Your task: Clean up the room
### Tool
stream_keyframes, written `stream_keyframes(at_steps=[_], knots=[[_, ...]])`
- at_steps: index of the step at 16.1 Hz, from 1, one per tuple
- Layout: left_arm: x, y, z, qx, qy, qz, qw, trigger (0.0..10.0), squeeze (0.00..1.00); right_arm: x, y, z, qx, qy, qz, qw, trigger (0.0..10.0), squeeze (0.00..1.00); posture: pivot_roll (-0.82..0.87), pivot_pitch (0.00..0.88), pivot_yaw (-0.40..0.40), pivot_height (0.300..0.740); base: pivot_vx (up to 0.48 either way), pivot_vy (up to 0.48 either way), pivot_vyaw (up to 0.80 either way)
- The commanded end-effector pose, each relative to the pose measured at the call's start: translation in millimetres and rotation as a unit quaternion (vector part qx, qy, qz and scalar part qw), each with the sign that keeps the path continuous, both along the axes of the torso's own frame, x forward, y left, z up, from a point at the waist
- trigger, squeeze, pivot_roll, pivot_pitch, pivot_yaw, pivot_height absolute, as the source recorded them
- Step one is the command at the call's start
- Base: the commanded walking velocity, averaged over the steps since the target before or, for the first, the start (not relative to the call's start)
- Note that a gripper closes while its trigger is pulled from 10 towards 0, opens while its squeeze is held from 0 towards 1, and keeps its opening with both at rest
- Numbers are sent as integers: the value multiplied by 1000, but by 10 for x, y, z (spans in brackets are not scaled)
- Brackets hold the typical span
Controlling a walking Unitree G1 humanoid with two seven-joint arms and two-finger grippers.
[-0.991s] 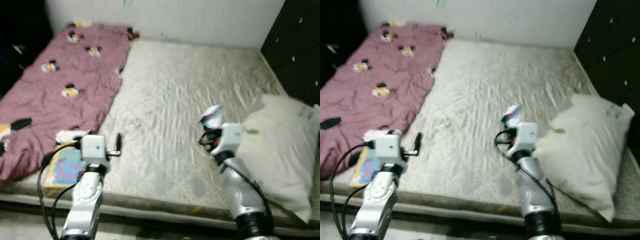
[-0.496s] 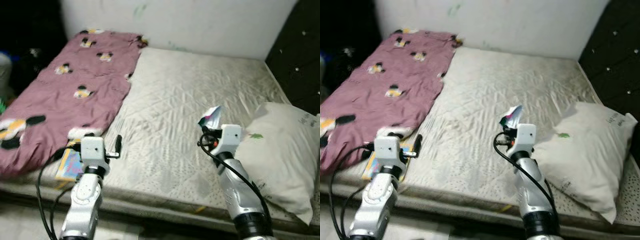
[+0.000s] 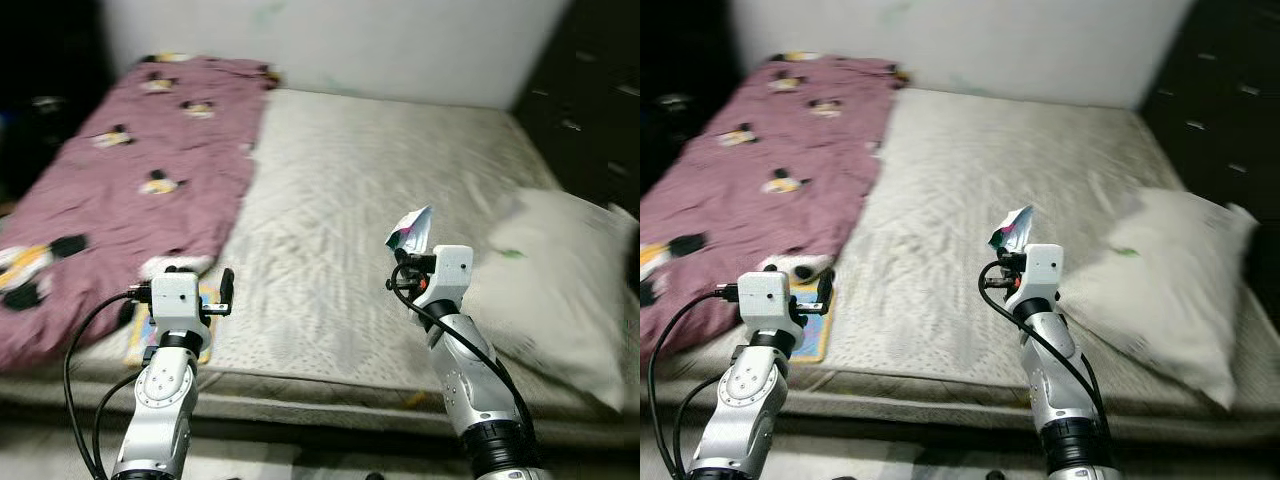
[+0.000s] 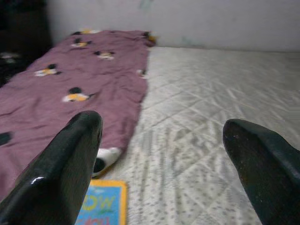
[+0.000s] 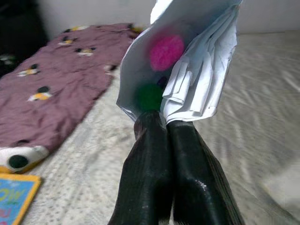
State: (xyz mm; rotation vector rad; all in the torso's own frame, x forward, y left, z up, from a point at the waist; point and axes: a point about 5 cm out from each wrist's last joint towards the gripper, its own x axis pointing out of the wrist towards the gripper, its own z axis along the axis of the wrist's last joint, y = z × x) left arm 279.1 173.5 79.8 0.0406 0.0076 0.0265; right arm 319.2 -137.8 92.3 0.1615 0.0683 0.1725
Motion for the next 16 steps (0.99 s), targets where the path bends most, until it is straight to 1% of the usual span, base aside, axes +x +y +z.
stream_keyframes(at_steps=[1, 5, 16], knots=[[13, -42, -8, -5, 4, -6, 1000, 10000, 0, -14, -66, -54, 1, 15, -8, 1000, 10000, 0, 2, 105, -37, 740, 0, 330, -800], [20, -42, -5, -6, 3, -5, 1000, 10000, 0, -12, -66, -43, -3, 8, -6, 1000, 10000, 0, -2, 107, -37, 740, 0, 338, -716], [35, -54, -2, -9, 3, -7, 1000, 10000, 0, -15, -48, -69, -9, 13, 2, 1000, 10000, 0, -5, 111, -42, 740, 0, 340, 0]])
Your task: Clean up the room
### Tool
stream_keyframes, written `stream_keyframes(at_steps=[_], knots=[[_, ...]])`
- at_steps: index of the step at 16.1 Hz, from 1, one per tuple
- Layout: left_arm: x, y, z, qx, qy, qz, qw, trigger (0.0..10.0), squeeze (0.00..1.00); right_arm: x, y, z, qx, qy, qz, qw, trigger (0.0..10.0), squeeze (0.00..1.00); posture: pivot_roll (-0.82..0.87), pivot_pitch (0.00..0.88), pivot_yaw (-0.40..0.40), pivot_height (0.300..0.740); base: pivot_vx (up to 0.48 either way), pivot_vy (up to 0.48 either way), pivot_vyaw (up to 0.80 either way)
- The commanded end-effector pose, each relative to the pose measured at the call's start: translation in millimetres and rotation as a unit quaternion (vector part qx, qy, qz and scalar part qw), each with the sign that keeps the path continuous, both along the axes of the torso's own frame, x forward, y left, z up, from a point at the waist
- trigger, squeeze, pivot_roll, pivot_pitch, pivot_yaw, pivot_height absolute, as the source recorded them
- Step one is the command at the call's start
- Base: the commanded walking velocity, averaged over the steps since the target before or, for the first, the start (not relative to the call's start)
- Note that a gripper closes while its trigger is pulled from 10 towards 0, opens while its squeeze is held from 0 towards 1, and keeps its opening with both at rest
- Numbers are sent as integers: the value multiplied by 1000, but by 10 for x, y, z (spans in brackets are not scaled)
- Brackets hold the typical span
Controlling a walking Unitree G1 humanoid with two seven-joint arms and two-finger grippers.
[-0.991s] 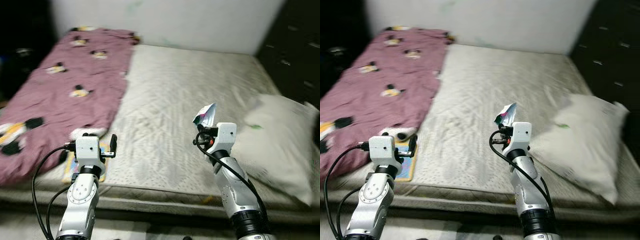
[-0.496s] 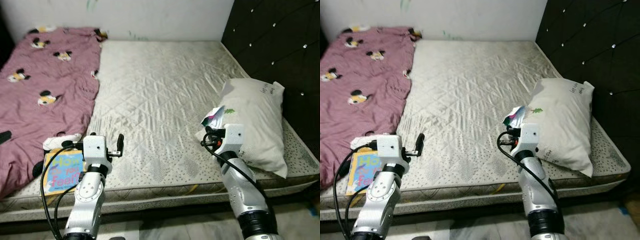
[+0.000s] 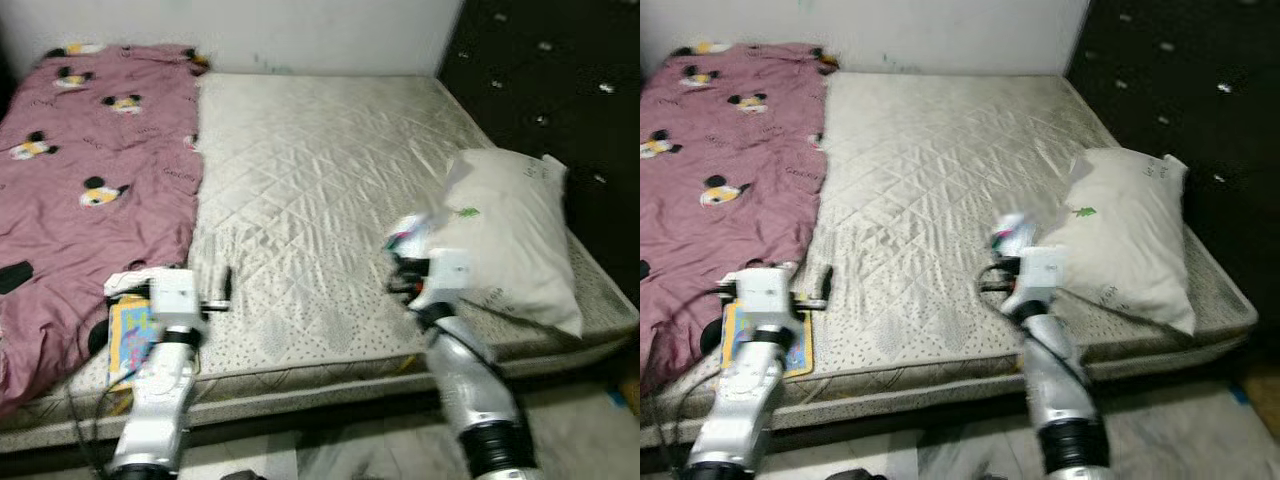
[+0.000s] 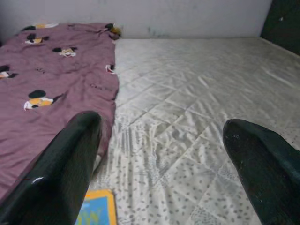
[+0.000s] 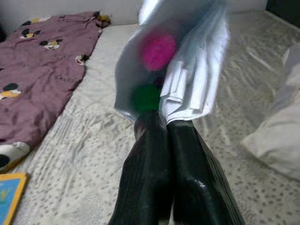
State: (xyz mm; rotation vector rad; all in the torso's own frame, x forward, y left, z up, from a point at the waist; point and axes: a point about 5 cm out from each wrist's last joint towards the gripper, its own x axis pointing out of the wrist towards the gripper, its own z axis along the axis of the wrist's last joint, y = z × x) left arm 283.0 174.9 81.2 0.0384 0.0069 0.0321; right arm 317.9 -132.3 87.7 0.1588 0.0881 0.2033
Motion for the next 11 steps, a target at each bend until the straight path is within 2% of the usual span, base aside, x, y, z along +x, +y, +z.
stream_keyframes(at_steps=[1, 10, 11], knots=[[-3, -66, -16, -8, 4, -10, 1000, 10000, 0, -3, -100, -23, -8, 5, -13, 1000, 10000, 0, -5, 111, -42, 740, 0, 352, 0], [11, -74, -12, -6, 3, -10, 1000, 10000, 0, -10, -64, -26, -19, -1, 2, 1000, 10000, 0, -5, 103, -42, 740, 0, 352, 0], [12, -75, -11, -6, 3, -10, 1000, 10000, 0, -7, -53, -20, -21, -3, 5, 1000, 10000, 0, -5, 103, -42, 740, 0, 352, 800]])
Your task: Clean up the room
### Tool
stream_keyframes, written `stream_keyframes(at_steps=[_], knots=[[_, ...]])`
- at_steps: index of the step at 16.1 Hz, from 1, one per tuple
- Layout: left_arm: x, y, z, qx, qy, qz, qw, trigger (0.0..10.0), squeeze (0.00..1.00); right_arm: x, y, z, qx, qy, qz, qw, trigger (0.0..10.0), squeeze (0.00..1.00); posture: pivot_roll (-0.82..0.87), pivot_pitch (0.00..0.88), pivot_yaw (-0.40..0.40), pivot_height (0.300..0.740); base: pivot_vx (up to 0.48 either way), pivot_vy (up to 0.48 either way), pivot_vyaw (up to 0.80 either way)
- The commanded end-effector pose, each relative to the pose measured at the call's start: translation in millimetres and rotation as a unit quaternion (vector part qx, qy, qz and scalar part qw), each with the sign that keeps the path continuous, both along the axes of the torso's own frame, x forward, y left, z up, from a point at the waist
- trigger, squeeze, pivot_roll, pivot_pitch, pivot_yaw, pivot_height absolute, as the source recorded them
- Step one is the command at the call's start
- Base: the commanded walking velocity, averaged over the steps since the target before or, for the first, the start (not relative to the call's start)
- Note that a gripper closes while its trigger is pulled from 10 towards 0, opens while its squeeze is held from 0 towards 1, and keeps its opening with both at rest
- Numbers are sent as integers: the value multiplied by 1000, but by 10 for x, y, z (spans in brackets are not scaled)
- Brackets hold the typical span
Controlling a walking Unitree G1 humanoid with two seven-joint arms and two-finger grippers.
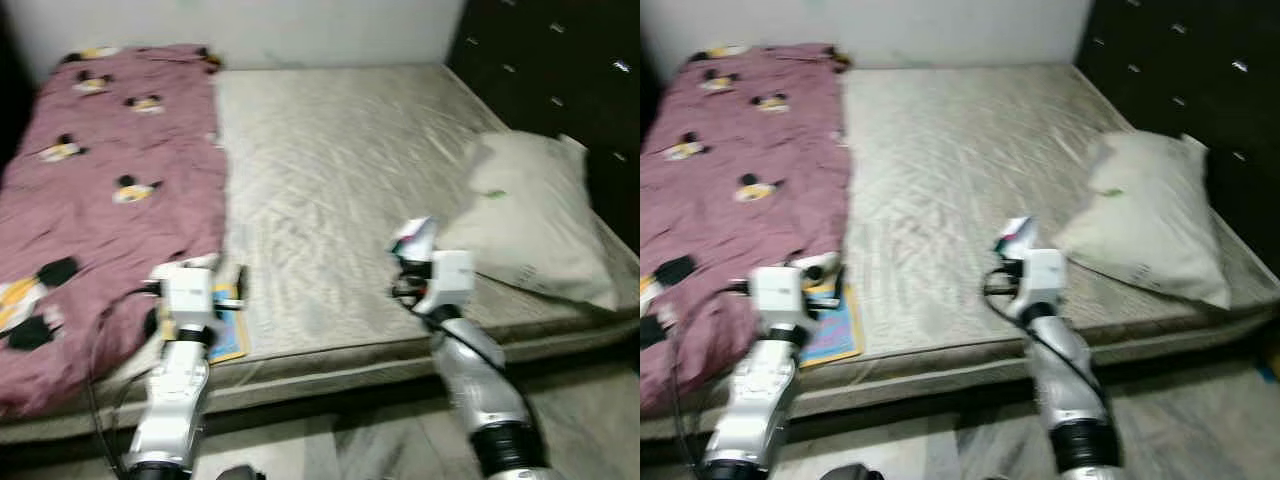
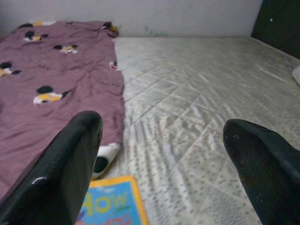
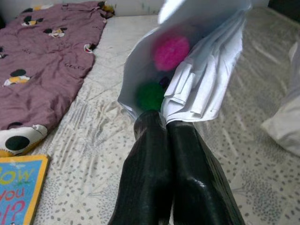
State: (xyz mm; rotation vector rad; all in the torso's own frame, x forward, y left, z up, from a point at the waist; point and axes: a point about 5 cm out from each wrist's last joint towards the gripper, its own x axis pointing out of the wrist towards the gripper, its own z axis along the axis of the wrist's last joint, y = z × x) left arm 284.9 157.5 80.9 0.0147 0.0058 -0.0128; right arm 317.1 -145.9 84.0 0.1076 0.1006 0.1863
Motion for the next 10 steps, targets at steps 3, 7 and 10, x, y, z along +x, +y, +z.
stream_keyframes(at_steps=[3, 7, 10], knots=[[-5, 93, -18, 6, 3, 12, 1000, 10000, 0, 7, 85, 8, 5, -6, 15, 1000, 10000, 0, -4, 91, -43, 740, 0, 354, 800], [-33, 63, -61, 1, 10, 9, 1000, 10000, 0, -48, 49, -89, 2, 9, 11, 1000, 10000, 0, -6, 76, -53, 740, 0, 353, 0], [-25, 49, -64, -3, 11, 4, 1000, 10000, 0, -24, 115, -84, 9, 12, 16, 1000, 10000, 0, -11, 74, -48, 740, 0, 350, 0]])
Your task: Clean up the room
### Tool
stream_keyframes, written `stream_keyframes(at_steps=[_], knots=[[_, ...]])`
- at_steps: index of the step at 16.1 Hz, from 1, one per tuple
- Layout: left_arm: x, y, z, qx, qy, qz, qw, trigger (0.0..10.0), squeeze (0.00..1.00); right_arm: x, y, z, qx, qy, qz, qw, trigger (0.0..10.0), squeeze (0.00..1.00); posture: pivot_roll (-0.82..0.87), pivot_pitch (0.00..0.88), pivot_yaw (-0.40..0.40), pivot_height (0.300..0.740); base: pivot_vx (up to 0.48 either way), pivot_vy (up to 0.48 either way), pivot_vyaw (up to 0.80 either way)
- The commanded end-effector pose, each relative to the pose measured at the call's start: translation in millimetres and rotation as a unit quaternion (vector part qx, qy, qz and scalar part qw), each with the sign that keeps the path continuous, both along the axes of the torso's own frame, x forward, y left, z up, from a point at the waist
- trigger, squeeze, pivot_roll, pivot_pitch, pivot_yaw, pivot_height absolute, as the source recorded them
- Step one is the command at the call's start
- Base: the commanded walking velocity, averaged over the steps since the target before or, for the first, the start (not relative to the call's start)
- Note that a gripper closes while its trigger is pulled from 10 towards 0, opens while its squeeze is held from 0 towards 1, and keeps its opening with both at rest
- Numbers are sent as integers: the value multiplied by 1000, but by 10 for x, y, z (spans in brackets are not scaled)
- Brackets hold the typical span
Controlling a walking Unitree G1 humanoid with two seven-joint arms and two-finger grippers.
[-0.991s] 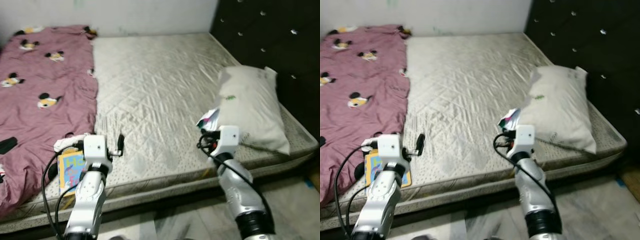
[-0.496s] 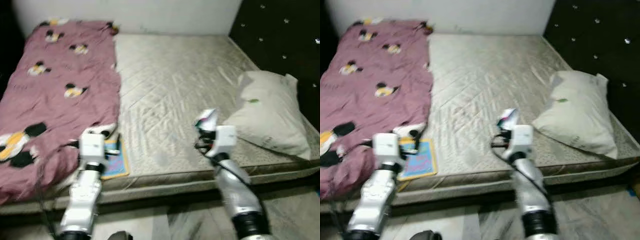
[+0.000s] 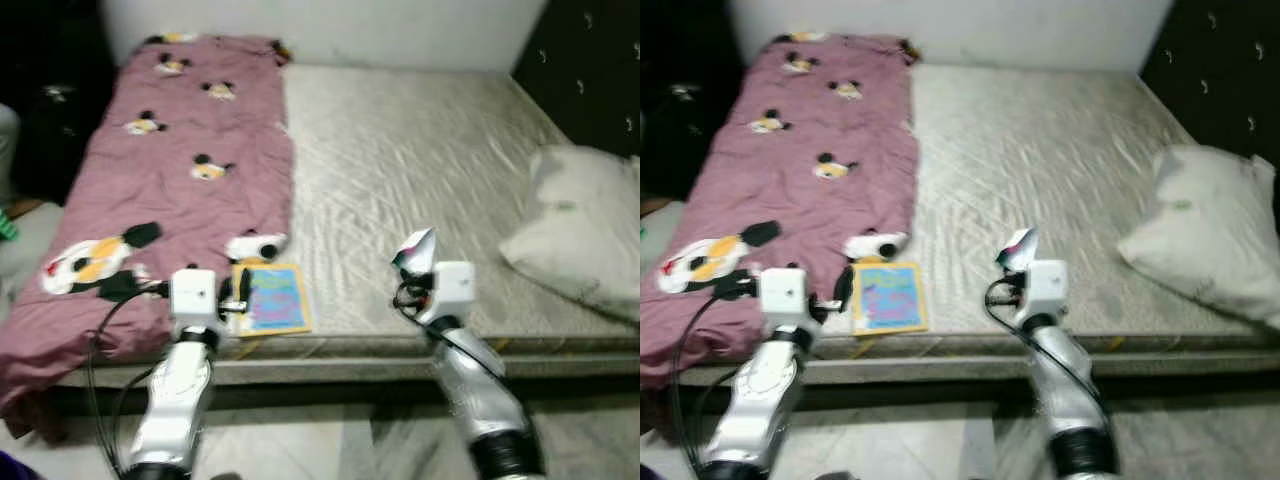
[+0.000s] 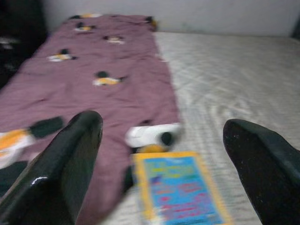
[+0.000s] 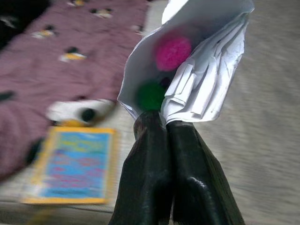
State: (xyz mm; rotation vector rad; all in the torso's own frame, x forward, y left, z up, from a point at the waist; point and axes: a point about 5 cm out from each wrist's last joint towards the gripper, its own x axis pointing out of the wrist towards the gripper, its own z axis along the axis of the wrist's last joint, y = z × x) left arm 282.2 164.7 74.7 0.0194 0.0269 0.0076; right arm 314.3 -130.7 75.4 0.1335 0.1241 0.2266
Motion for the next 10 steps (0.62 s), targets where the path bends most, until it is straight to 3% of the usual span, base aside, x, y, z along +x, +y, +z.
stream_keyframes(at_steps=[1, 10], knots=[[3, -24, -1, -5, 1, -6, 1000, 10000, 0, 3, -37, 2, -4, 0, -4, 1000, 10000, 0, -11, 74, -48, 740, 0, 349, 0], [-6, -56, 65, -37, -20, -19, 999, 10000, 0, 15, -63, -7, -14, 1, 0, 1000, 10000, 0, -16, 103, -61, 740, 0, 0, 0]])
